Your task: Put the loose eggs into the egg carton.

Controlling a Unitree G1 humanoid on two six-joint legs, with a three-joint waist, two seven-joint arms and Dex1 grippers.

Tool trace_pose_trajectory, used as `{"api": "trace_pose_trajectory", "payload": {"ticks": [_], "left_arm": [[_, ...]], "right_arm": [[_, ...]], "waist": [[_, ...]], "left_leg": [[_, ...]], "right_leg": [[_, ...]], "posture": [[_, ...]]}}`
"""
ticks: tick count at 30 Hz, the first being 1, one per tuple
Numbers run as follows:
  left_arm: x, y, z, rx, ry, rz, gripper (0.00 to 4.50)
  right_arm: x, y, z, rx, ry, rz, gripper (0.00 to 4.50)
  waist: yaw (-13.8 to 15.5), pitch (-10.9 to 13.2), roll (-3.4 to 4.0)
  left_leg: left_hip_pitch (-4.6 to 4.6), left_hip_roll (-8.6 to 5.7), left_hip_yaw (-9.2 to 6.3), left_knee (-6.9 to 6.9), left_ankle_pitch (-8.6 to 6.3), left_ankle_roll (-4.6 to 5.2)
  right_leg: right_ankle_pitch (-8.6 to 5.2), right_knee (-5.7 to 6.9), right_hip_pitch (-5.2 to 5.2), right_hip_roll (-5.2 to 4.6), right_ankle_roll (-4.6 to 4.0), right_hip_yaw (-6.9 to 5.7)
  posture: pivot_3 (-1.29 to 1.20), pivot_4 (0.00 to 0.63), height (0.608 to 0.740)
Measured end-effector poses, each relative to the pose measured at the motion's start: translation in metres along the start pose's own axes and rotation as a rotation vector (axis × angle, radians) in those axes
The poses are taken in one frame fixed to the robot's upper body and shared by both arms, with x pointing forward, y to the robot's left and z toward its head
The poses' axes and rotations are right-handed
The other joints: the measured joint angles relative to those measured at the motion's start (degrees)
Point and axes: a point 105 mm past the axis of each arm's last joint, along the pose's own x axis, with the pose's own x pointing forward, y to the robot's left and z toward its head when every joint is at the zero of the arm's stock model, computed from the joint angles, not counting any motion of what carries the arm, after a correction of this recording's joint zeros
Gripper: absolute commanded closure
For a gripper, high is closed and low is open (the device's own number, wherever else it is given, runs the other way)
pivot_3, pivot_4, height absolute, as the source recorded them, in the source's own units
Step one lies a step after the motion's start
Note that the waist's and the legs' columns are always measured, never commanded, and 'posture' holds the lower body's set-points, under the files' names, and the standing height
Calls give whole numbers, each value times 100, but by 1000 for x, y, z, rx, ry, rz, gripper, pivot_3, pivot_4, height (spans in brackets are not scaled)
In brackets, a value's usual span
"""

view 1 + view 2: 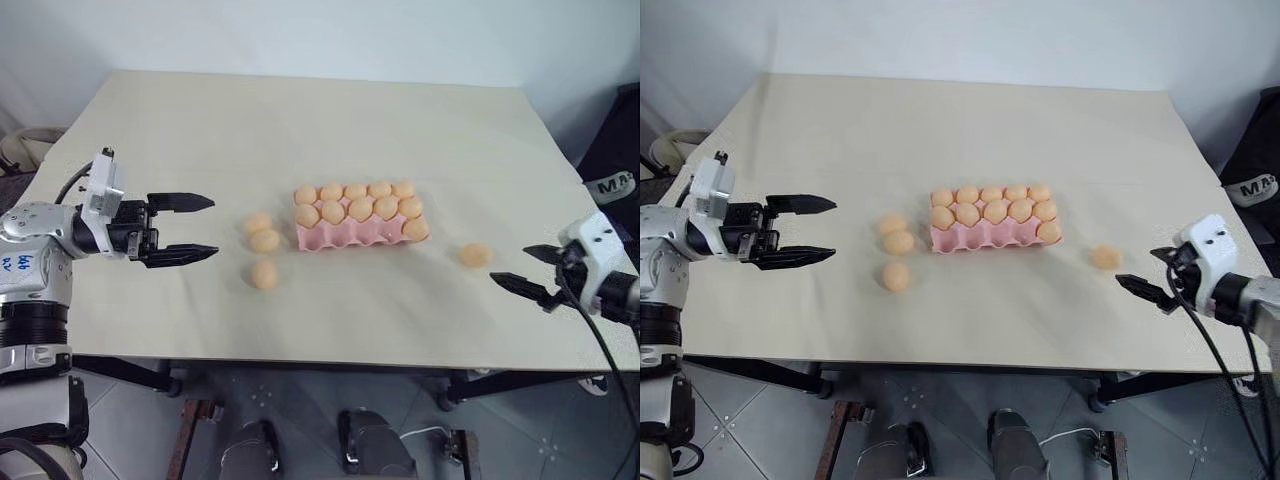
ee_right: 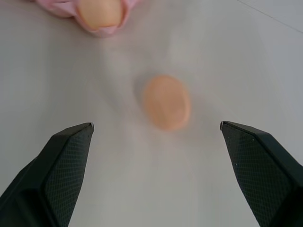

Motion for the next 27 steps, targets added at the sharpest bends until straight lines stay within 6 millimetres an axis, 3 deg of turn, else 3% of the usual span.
{"api": "trace_pose_trajectory", "payload": {"ticks": [7, 16, 23, 27], "left_arm": [[-4, -6, -10, -44, -29, 4, 51], [-2, -11, -5, -27, -49, -14, 51], [3, -13, -6, -22, -63, -29, 51], [3, -13, -5, -20, -64, -32, 51]], "right_arm": [[21, -6, 10, 26, -79, -64, 0], [36, 1, 8, 12, -138, -54, 0], [59, 0, -16, 47, -81, -64, 0], [62, -1, -14, 32, -88, -71, 0]], "waist": [[8, 0, 0], [10, 2, 3], [-8, 4, 7], [-7, 4, 8]], "left_leg": [[-2, -1, 0, -1, 1, -1], [-3, 0, -1, -4, 2, -4], [-1, -2, 1, 0, 5, -1], [-2, 0, 0, -5, 7, -8]], "right_leg": [[1, -2, 0, 1, 1, -2], [1, -2, 0, 3, 2, -4], [4, 1, 1, 1, 6, -1], [3, 0, -1, 6, 6, -1]], "posture": [[0, 150, 740], [0, 150, 740], [0, 150, 740], [0, 150, 740]]}}
